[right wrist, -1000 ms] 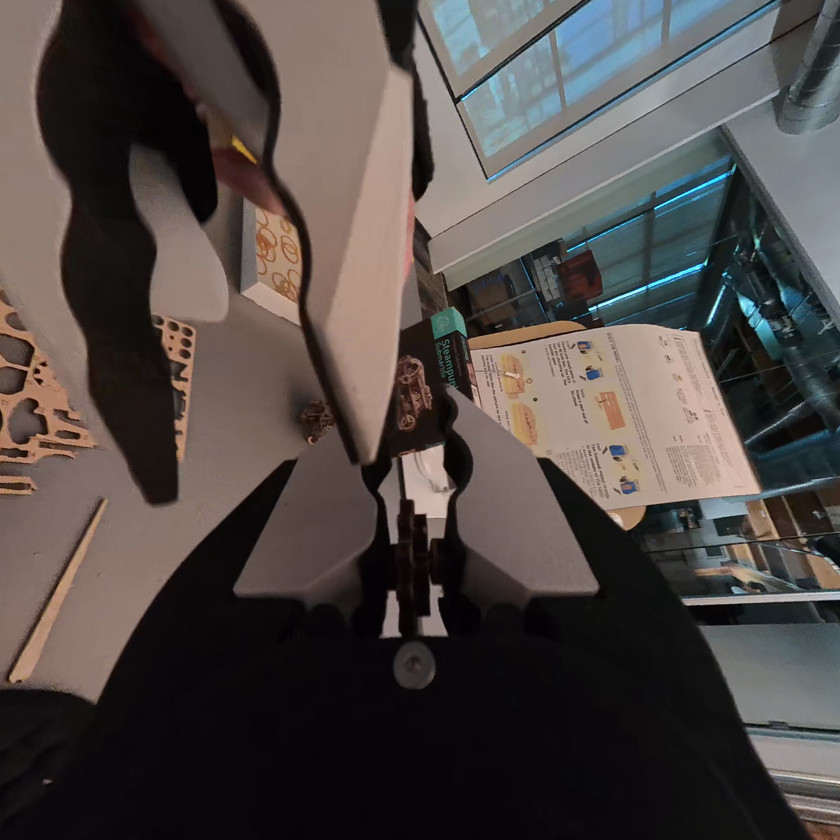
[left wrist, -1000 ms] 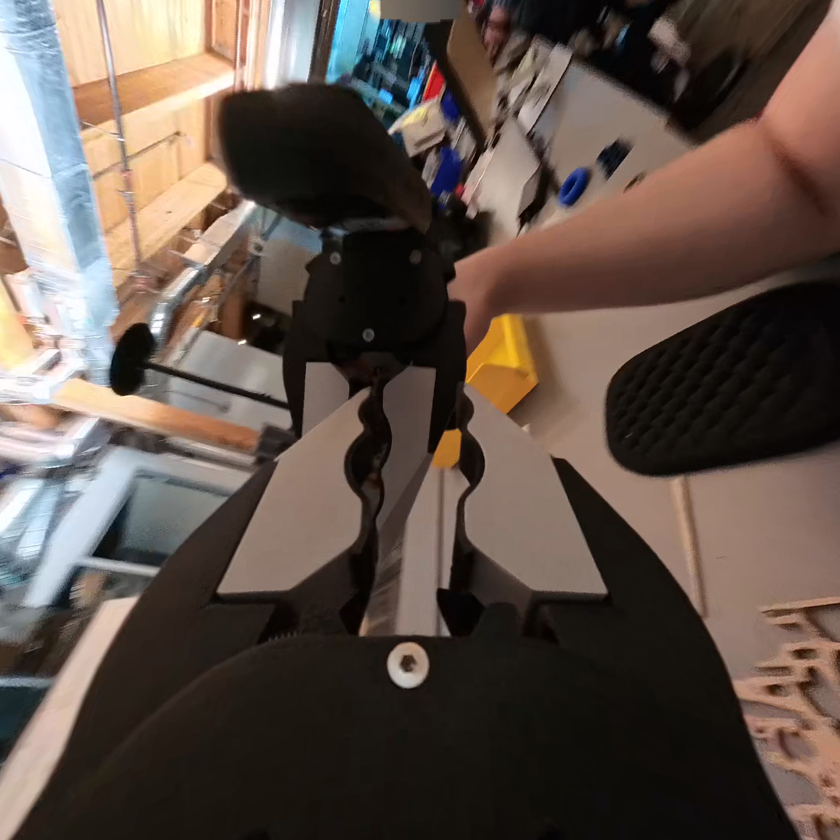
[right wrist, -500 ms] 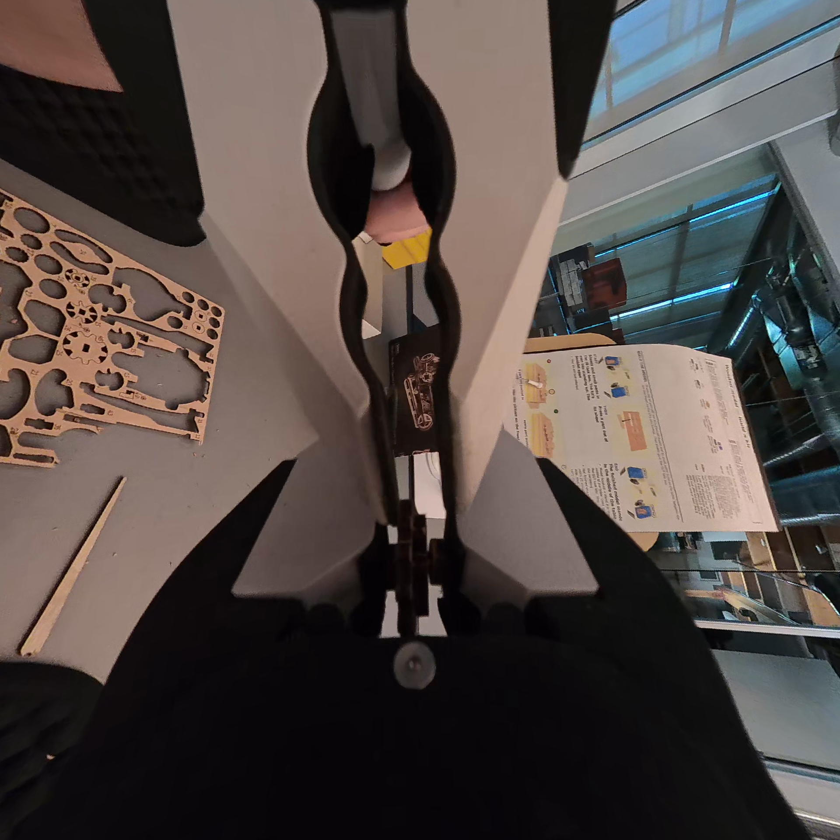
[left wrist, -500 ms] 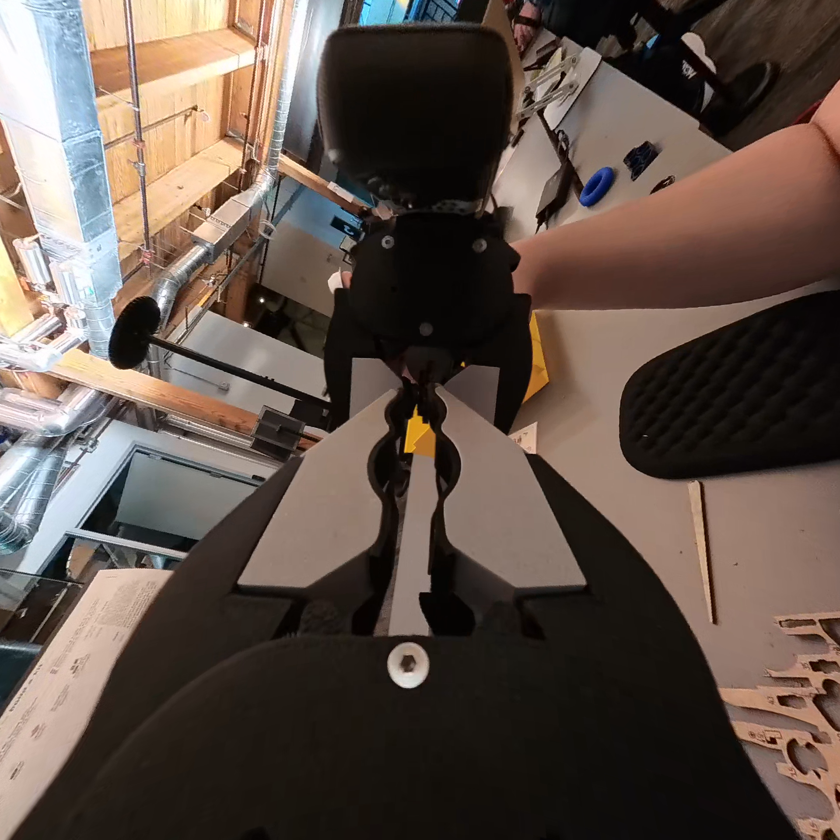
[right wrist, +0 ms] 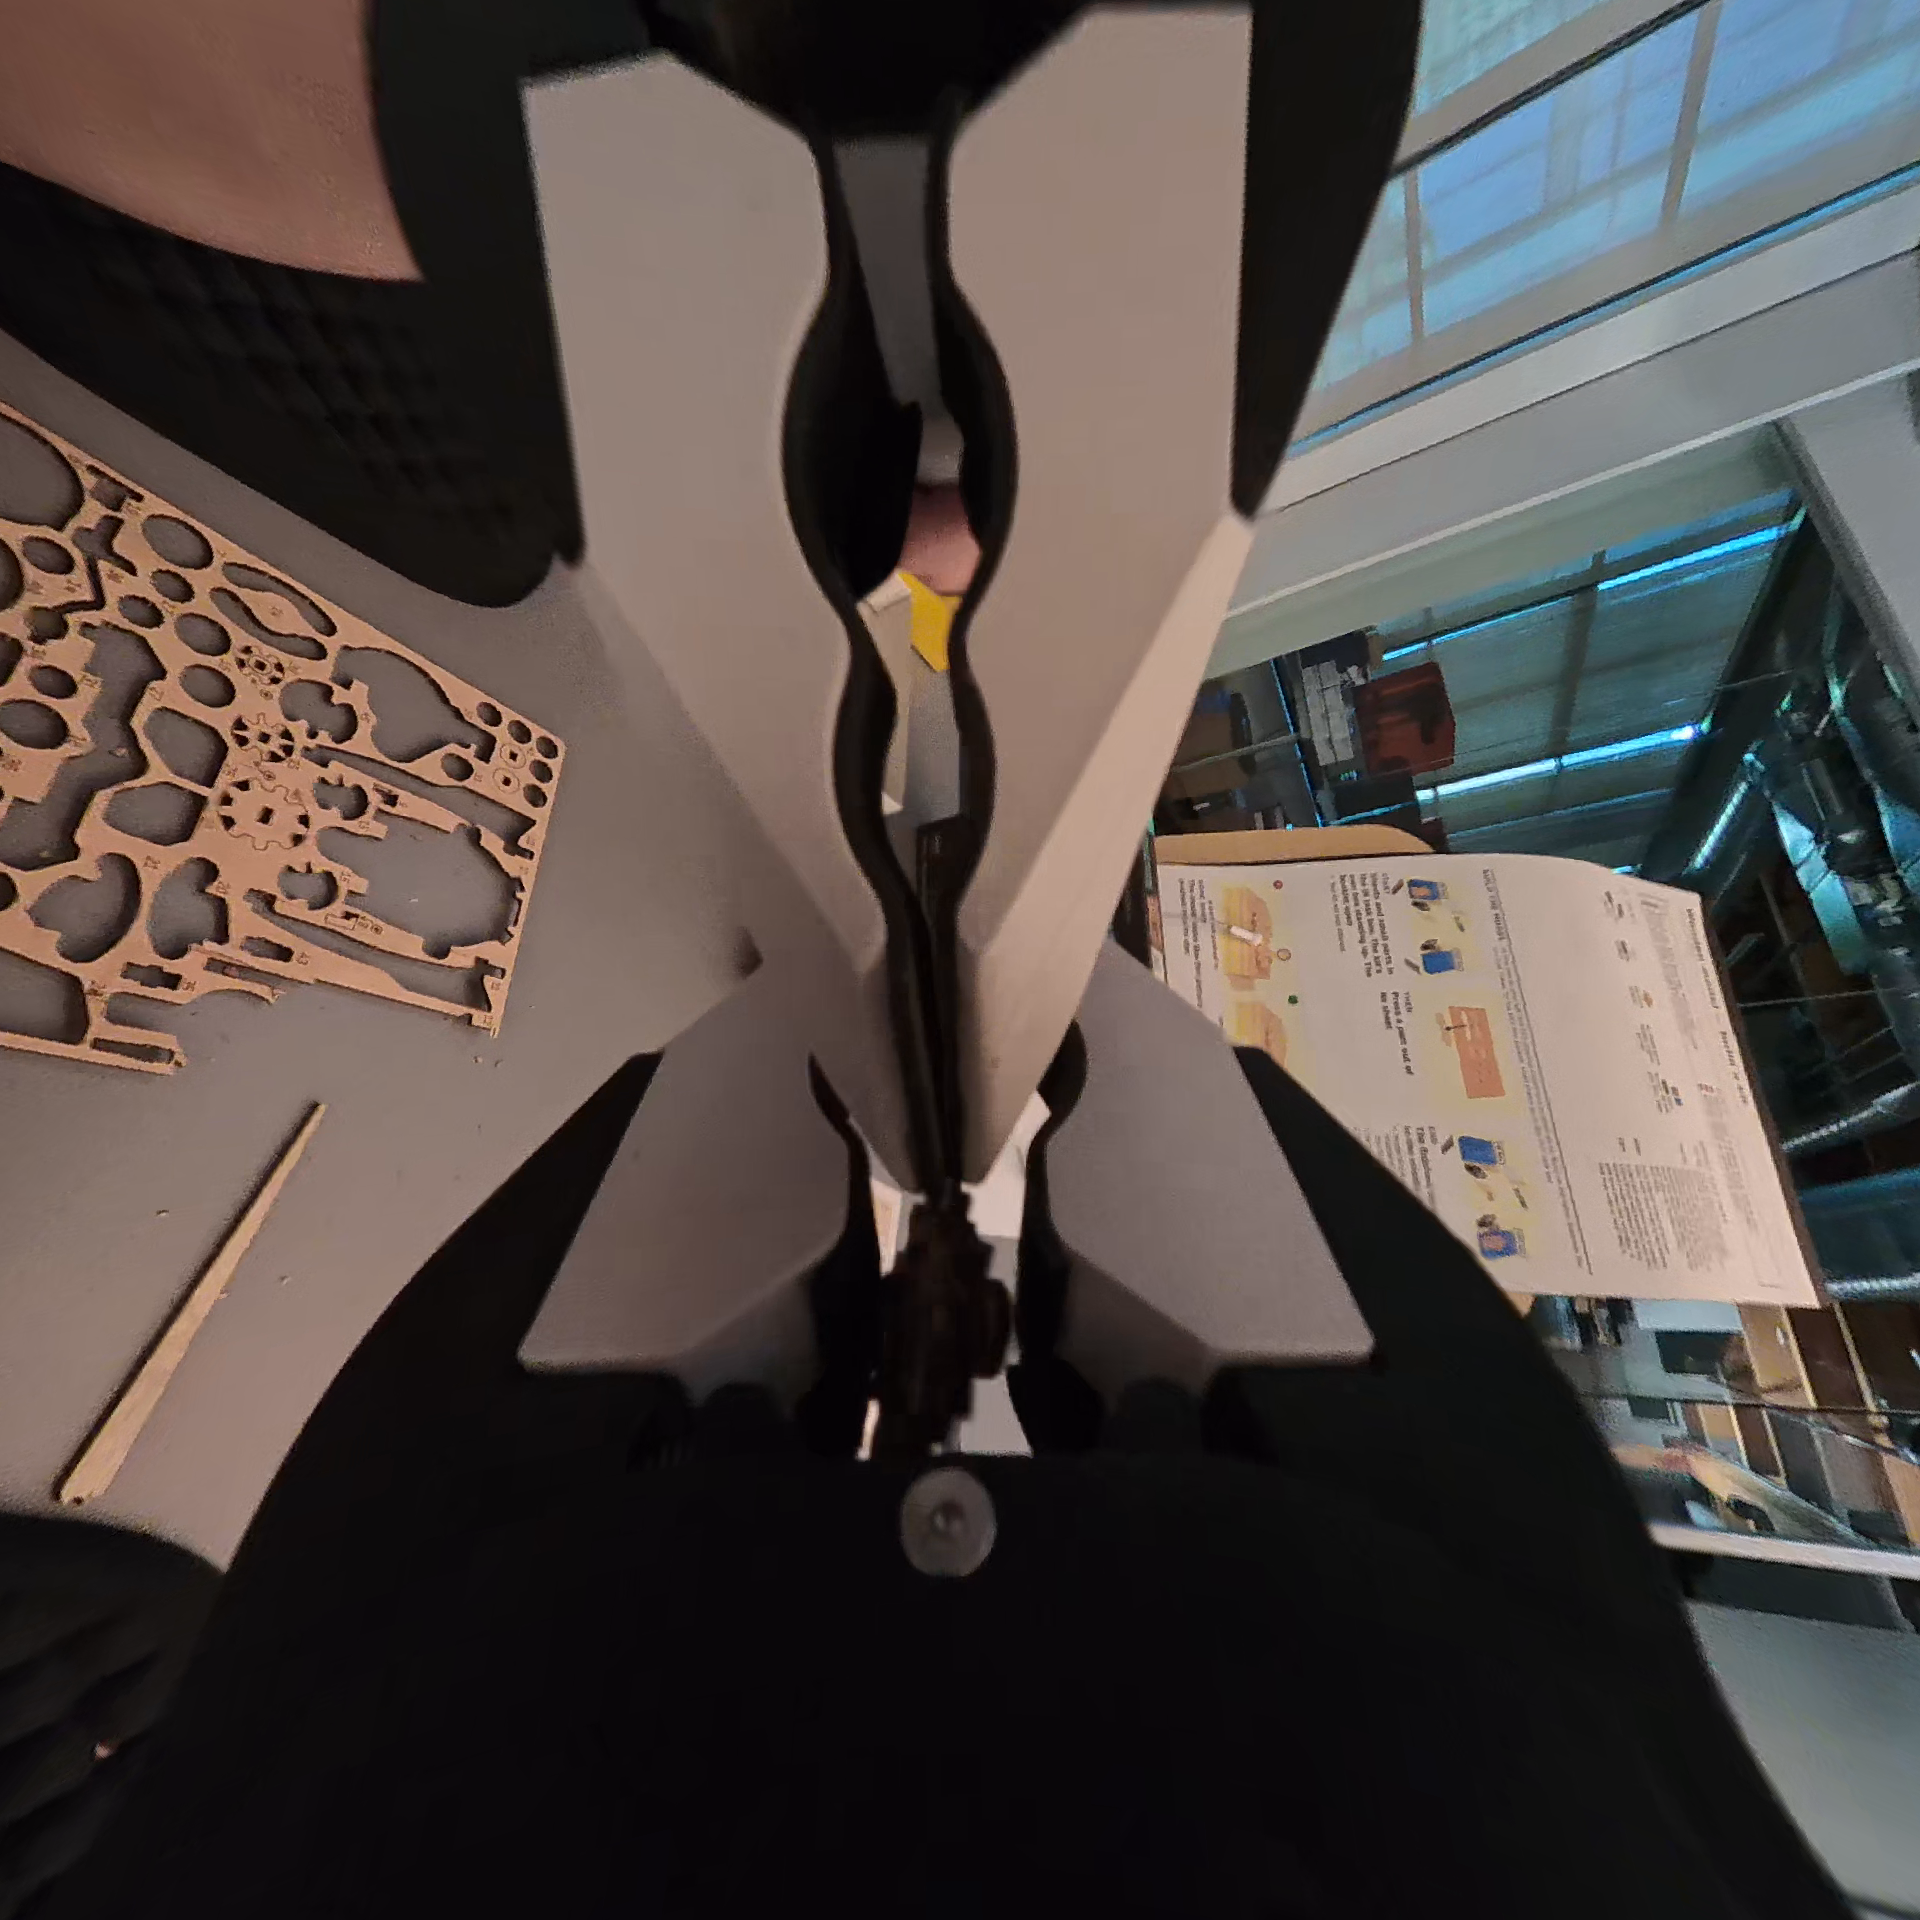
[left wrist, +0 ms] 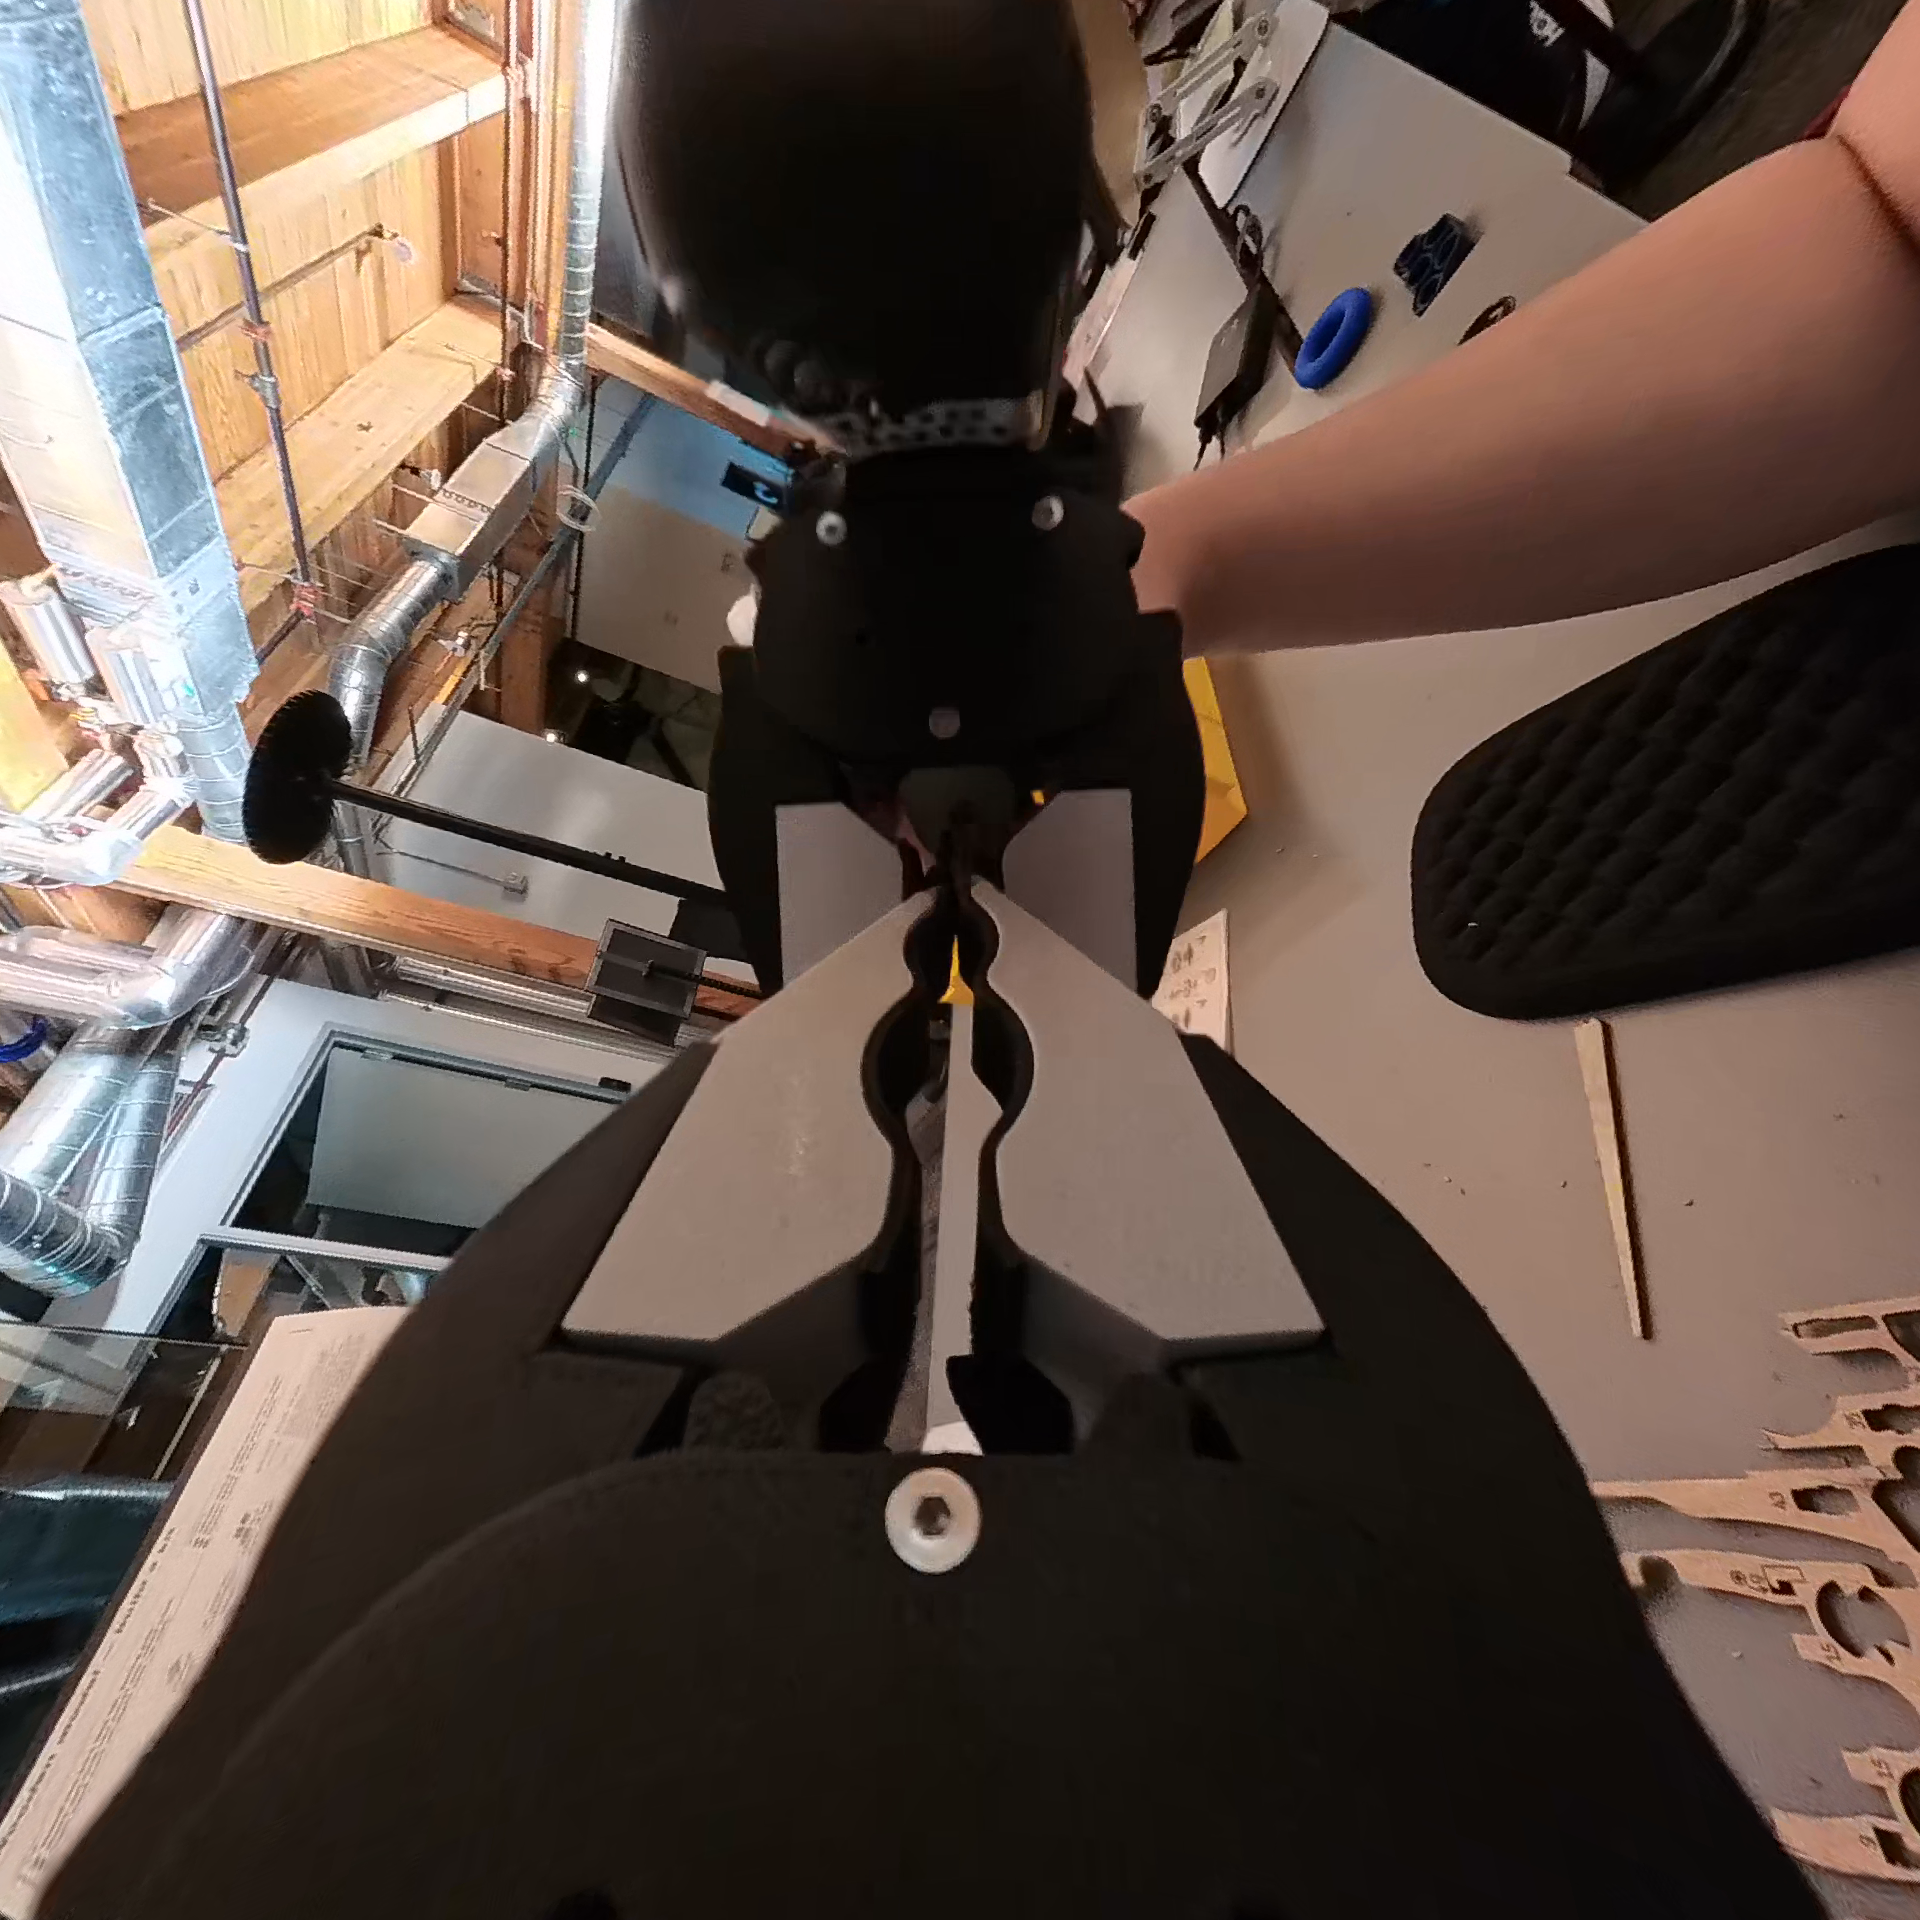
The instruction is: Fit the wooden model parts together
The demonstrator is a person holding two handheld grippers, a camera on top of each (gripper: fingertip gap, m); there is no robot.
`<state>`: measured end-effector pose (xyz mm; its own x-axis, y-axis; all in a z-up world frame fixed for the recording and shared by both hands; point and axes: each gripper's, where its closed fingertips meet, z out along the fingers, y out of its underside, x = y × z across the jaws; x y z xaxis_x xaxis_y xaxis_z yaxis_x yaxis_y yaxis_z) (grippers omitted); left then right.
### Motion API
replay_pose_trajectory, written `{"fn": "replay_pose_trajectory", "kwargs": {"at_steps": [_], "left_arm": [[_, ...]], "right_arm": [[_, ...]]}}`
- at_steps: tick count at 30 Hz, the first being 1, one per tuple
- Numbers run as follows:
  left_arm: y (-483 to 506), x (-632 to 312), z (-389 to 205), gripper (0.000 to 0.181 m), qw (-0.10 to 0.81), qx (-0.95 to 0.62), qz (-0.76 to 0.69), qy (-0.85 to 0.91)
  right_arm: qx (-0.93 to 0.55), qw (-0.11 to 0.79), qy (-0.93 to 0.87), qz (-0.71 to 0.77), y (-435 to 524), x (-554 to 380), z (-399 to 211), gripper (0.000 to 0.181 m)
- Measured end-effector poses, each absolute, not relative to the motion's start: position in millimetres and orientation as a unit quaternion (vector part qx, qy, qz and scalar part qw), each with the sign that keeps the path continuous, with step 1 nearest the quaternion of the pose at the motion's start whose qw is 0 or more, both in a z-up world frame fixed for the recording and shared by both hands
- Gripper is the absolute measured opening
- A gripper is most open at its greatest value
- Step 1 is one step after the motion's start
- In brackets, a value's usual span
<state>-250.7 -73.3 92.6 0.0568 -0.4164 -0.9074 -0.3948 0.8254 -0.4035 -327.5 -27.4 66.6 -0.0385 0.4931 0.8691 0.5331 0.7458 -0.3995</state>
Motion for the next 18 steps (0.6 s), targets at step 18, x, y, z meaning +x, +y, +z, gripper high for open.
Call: {"fn": "replay_pose_trajectory", "kwargs": {"at_steps": [18], "left_arm": [[-87,-248,95,0.000,0.672,-0.260,-0.004,0.694]], "right_arm": [[-0.332,0.621,-0.710,-0.018,-33,-328,78,0.007]]}}
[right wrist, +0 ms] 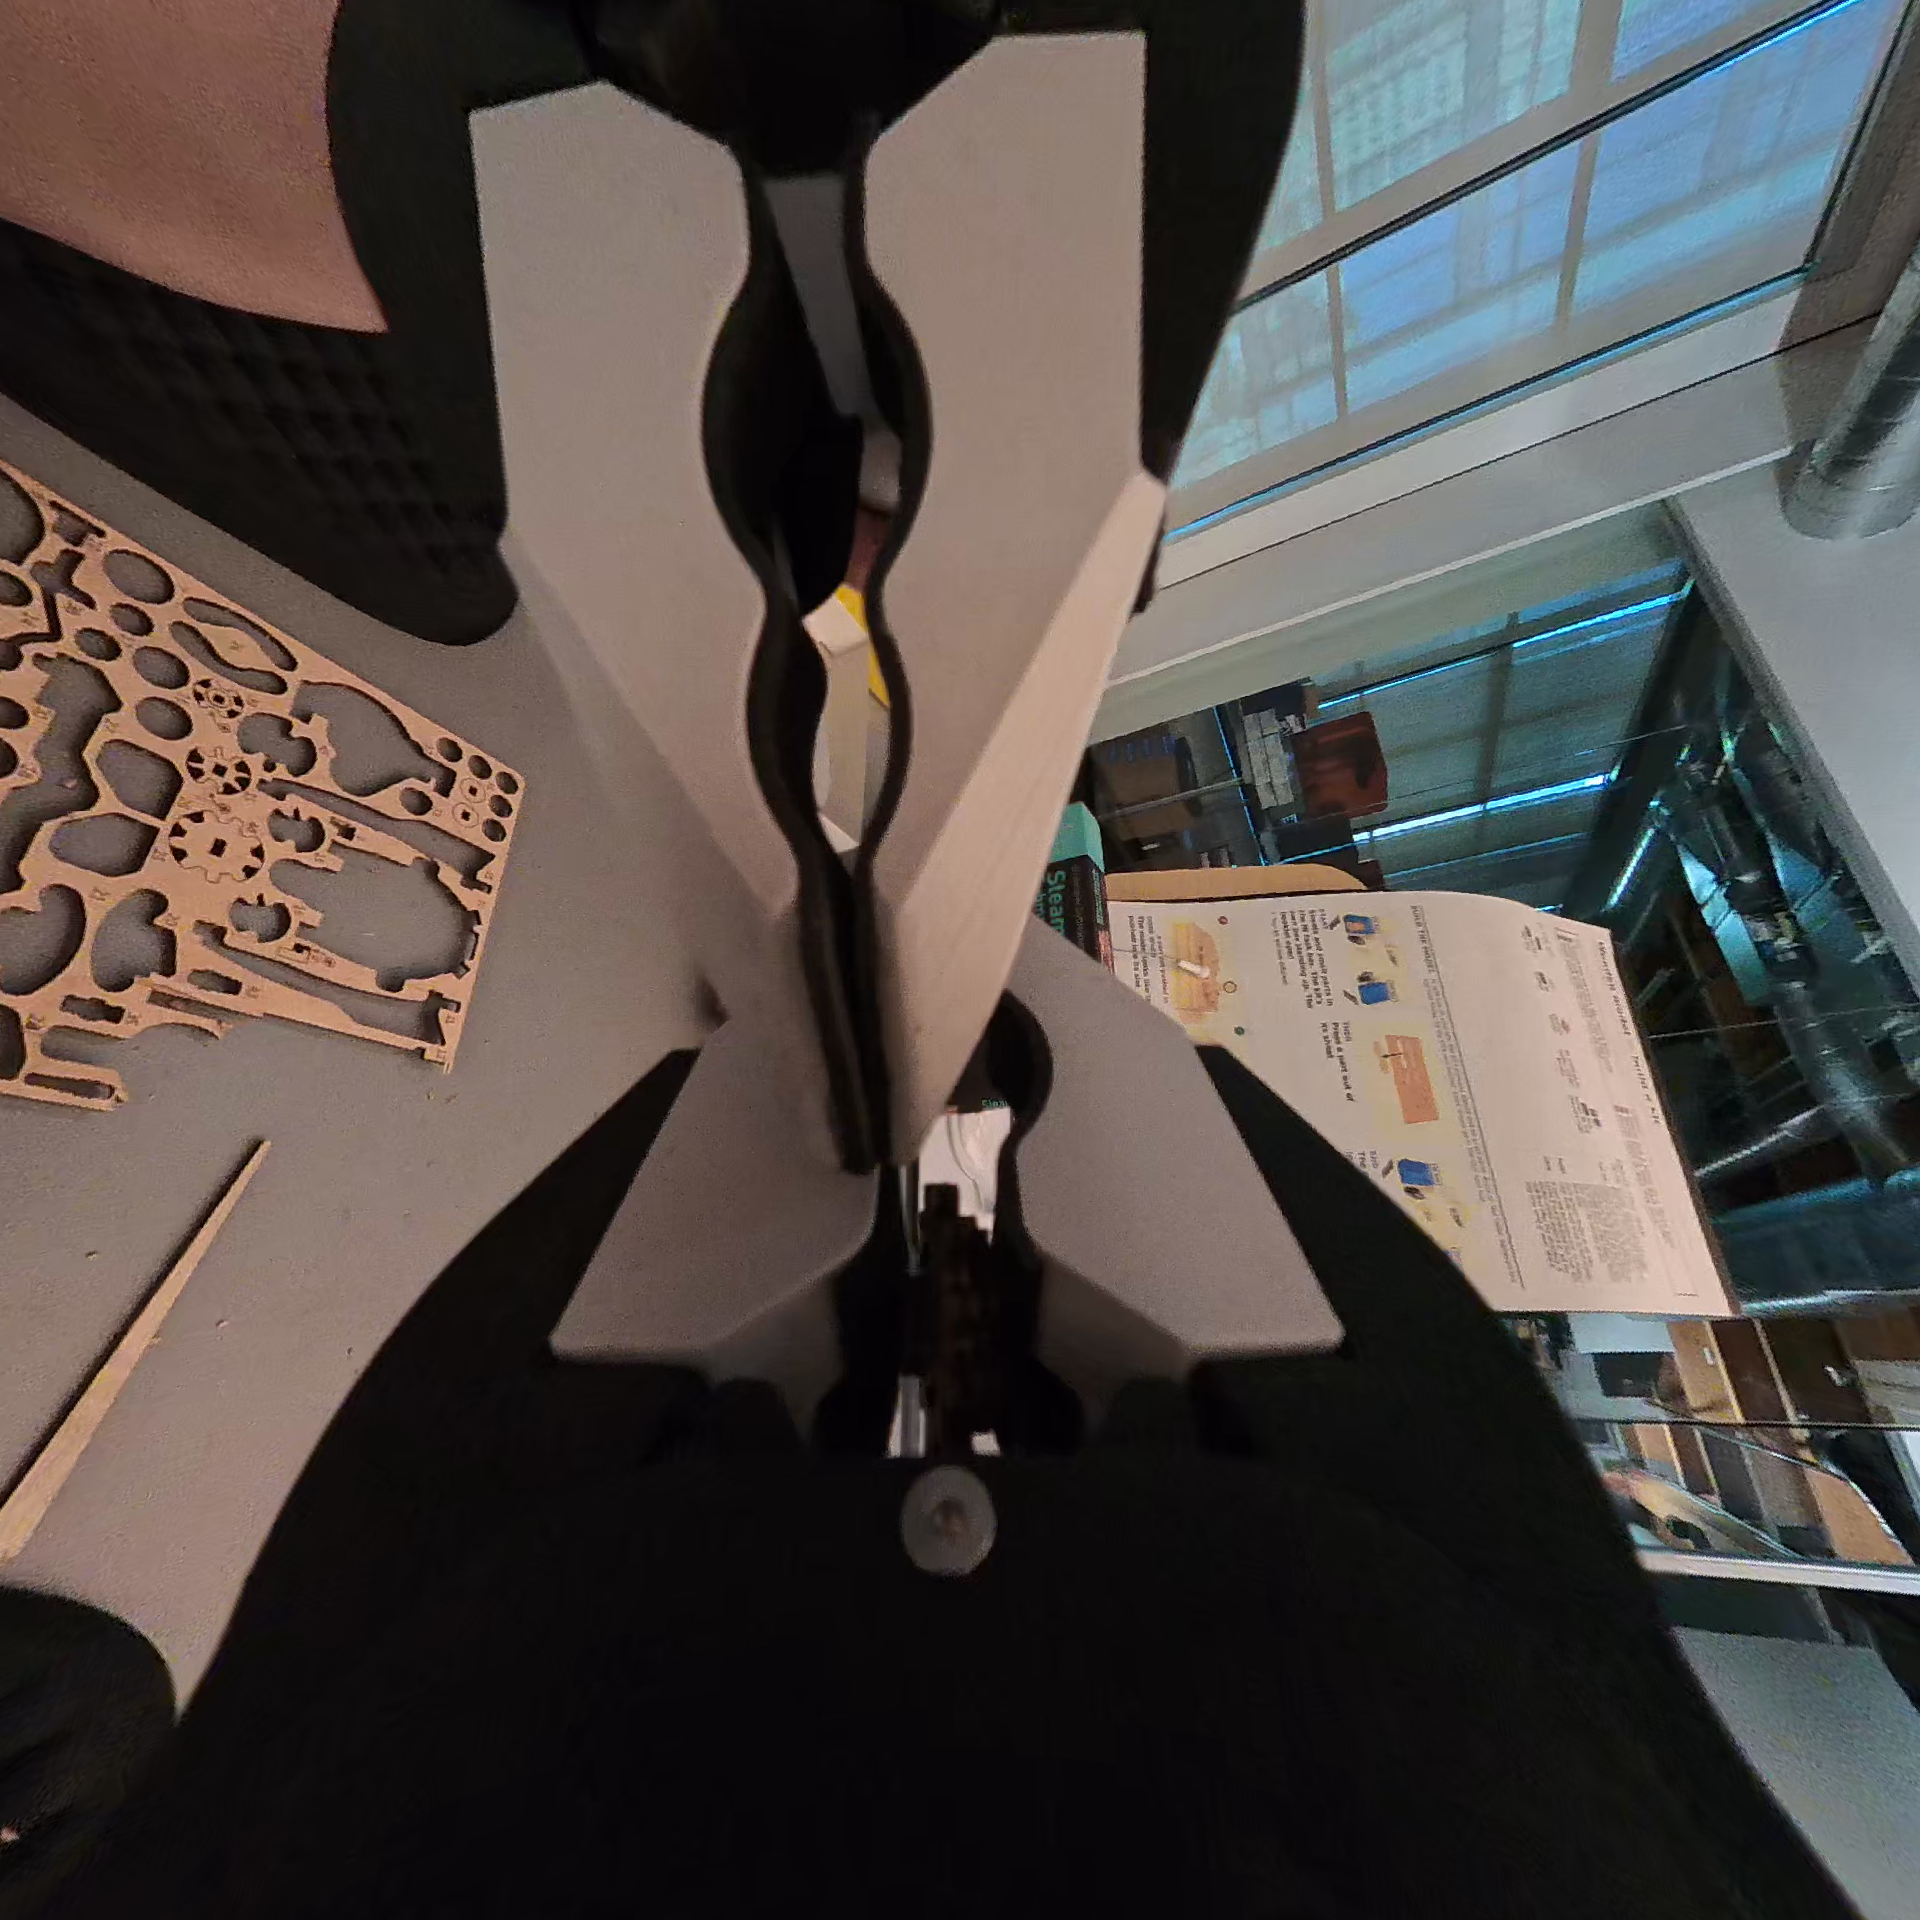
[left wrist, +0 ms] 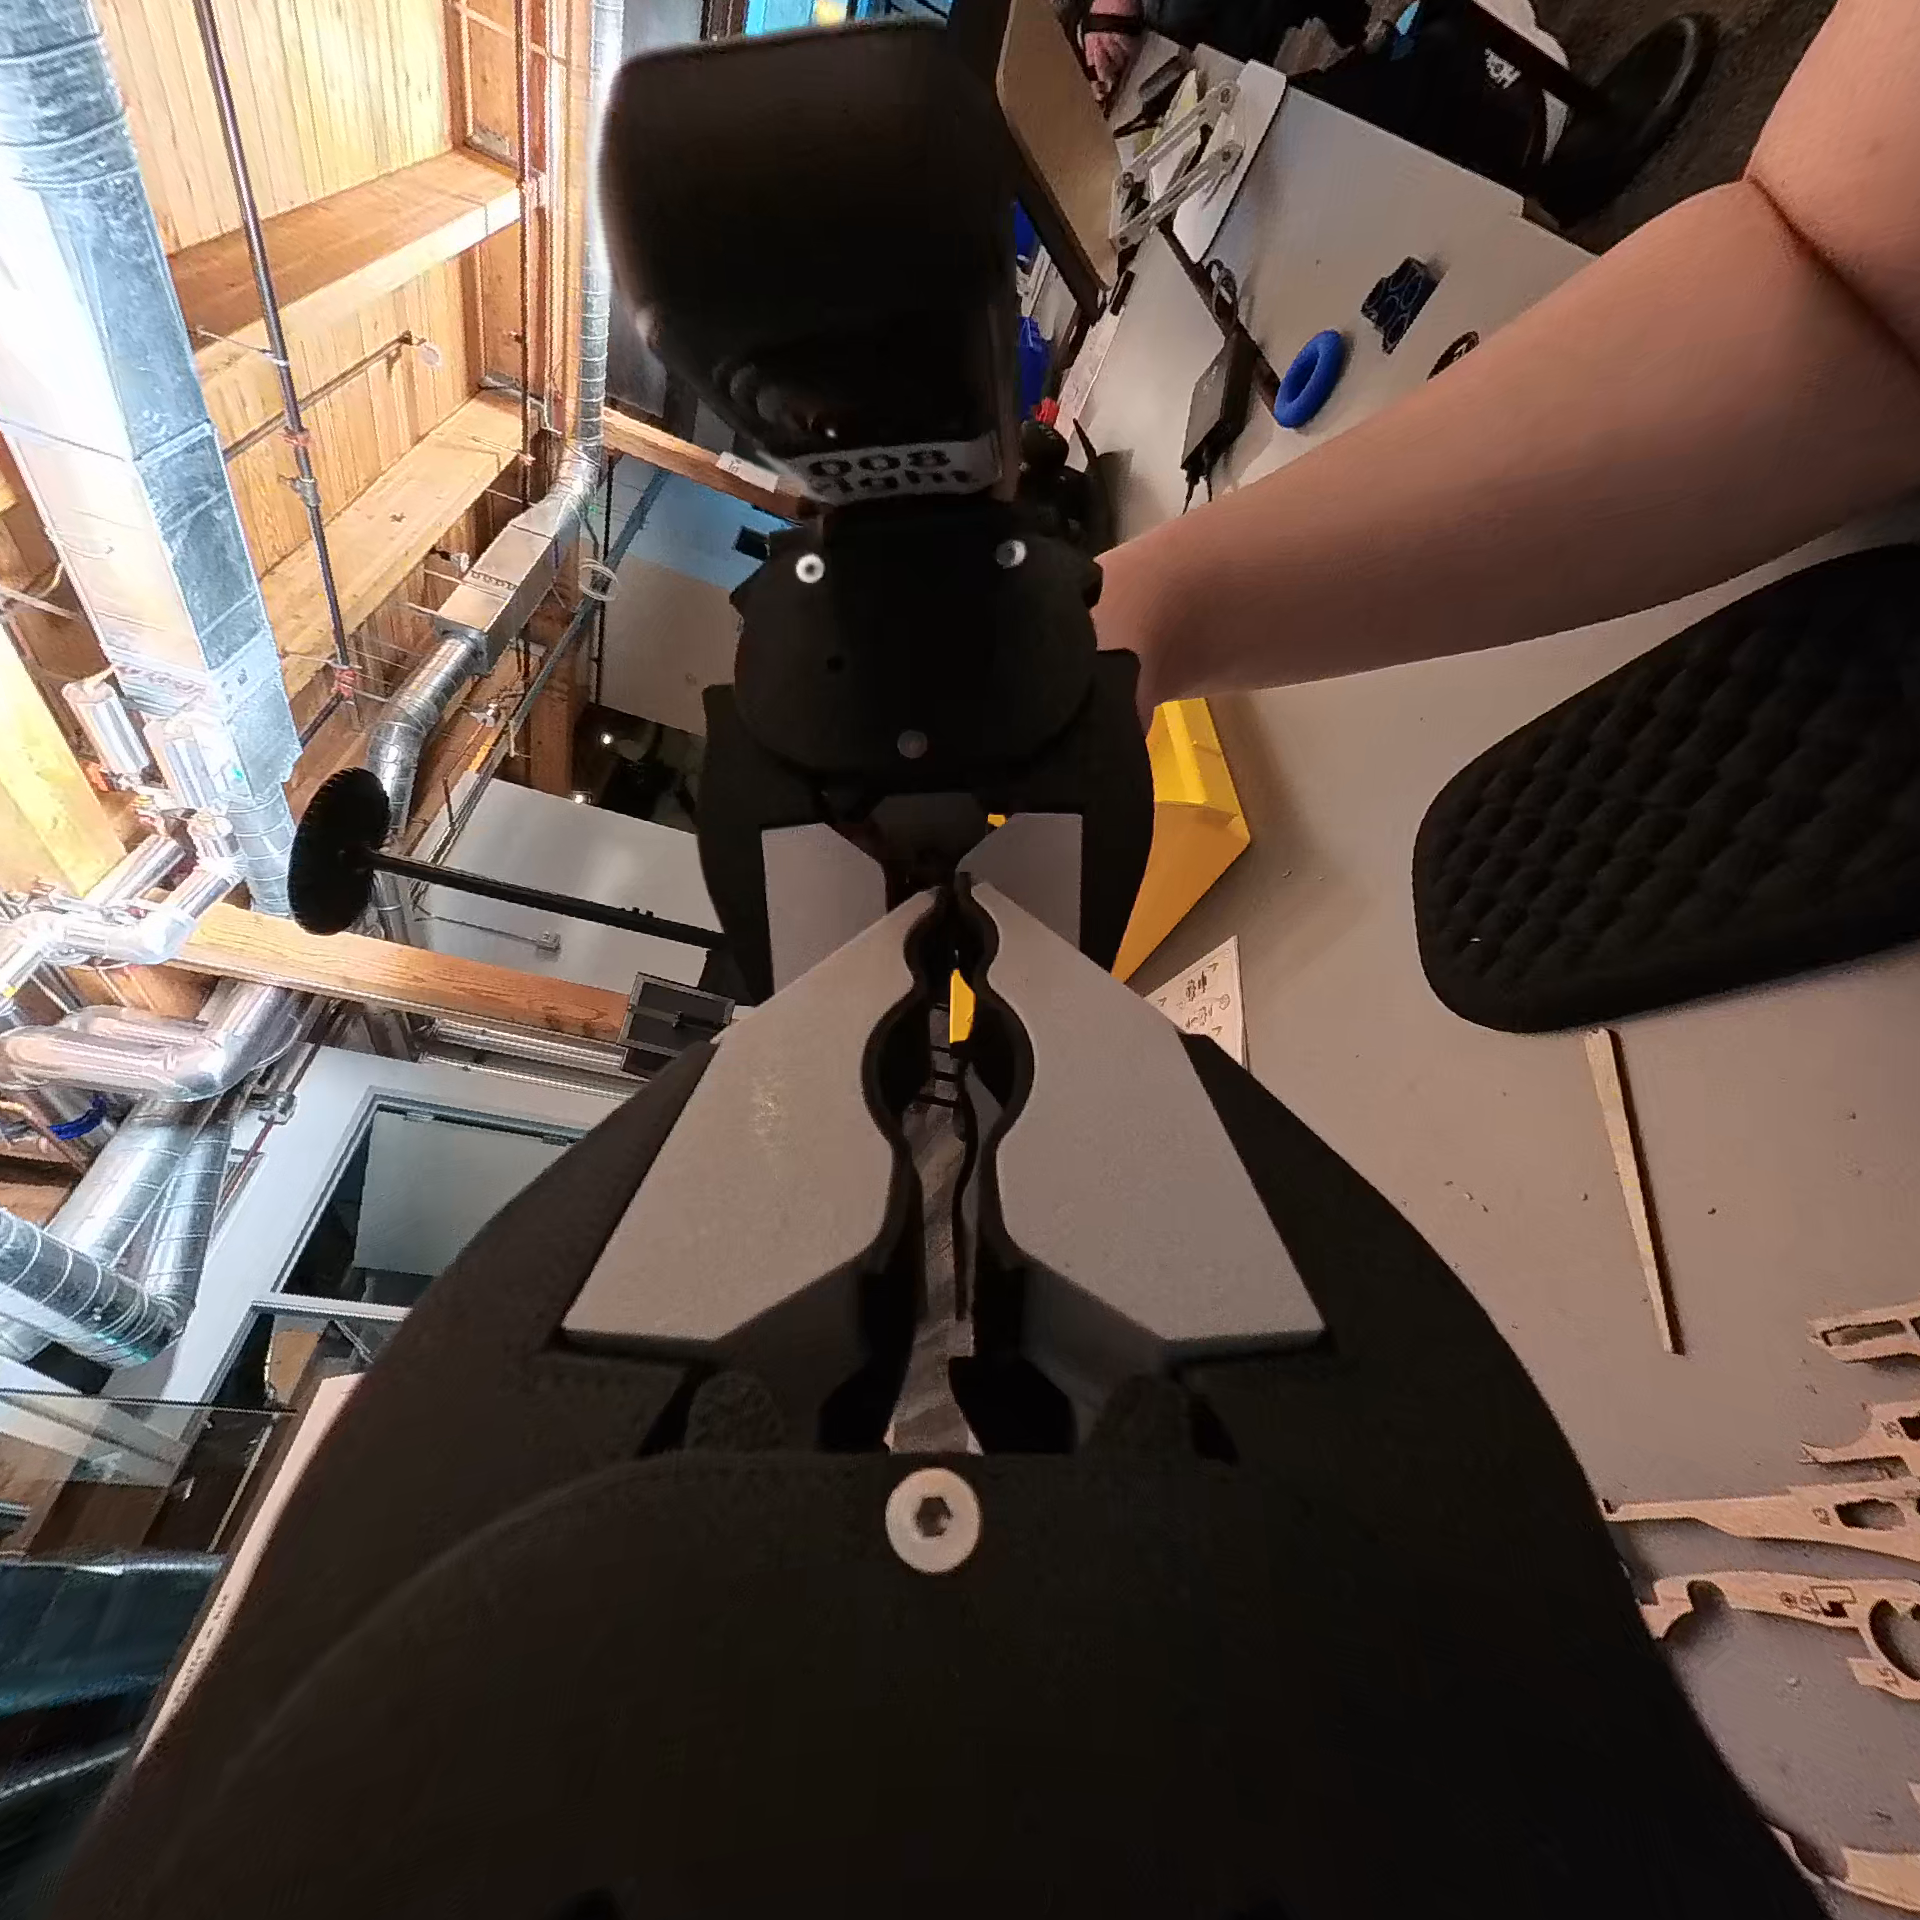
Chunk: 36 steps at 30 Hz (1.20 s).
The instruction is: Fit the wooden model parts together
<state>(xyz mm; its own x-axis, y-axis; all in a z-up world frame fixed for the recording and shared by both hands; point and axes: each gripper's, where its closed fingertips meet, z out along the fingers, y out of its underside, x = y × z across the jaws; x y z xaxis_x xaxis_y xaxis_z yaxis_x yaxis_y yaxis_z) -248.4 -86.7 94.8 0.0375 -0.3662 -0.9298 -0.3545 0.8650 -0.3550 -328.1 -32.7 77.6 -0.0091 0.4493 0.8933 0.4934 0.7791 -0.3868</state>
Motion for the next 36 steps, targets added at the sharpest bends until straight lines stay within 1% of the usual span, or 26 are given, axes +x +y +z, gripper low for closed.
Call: {"fn": "replay_pose_trajectory", "kwargs": {"at_steps": [3,7,9,10,12,14,16,20,22,24,26,28,33,34,36], "left_arm": [[-88,-252,105,0.000,0.690,-0.257,-0.009,0.677],[-89,-263,127,0.001,0.715,-0.269,-0.054,0.642],[-87,-278,153,0.000,0.745,-0.286,-0.121,0.590],[-84,-288,166,0.003,0.753,-0.296,-0.170,0.562],[-72,-308,185,0.006,0.751,-0.319,-0.277,0.508],[-54,-321,187,0.008,0.720,-0.345,-0.368,0.477],[-44,-321,177,0.010,0.672,-0.362,-0.436,0.477],[-41,-291,150,0.012,0.582,-0.397,-0.517,0.486],[-61,-271,136,0.024,0.518,-0.395,-0.558,0.513],[-76,-257,130,0.026,0.505,-0.383,-0.563,0.530],[-84,-252,132,0.023,0.538,-0.358,-0.547,0.533],[-94,-252,132,0.021,0.543,-0.344,-0.534,0.549],[-96,-257,138,0.020,0.548,-0.346,-0.527,0.549],[-96,-258,139,0.019,0.549,-0.346,-0.527,0.549],[-94,-260,141,0.018,0.556,-0.348,-0.521,0.547]], "right_arm": [[-0.331,0.625,-0.706,-0.026,-32,-328,80,0.003],[-0.323,0.639,-0.698,-0.035,-34,-327,87,0.005],[-0.315,0.646,-0.694,-0.036,-38,-327,91,0.005],[-0.310,0.649,-0.694,-0.030,-42,-326,94,0.005],[-0.291,0.665,-0.688,-0.005,-54,-327,103,0.005],[-0.268,0.679,-0.681,0.056,-74,-328,114,0.005],[-0.242,0.694,-0.667,0.119,-92,-326,128,0.004],[-0.177,0.714,-0.649,0.196,-117,-317,144,0.003],[-0.153,0.708,-0.653,0.221,-126,-314,144,0.003],[-0.140,0.700,-0.653,0.252,-133,-312,145,0.003],[-0.131,0.694,-0.646,0.289,-138,-307,149,0.003],[-0.118,0.687,-0.643,0.317,-142,-304,150,0.004],[-0.098,0.685,-0.638,0.338,-149,-300,152,0.004],[-0.094,0.687,-0.637,0.336,-150,-299,153,0.000],[-0.085,0.688,-0.642,0.329,-153,-299,152,0.000]]}}
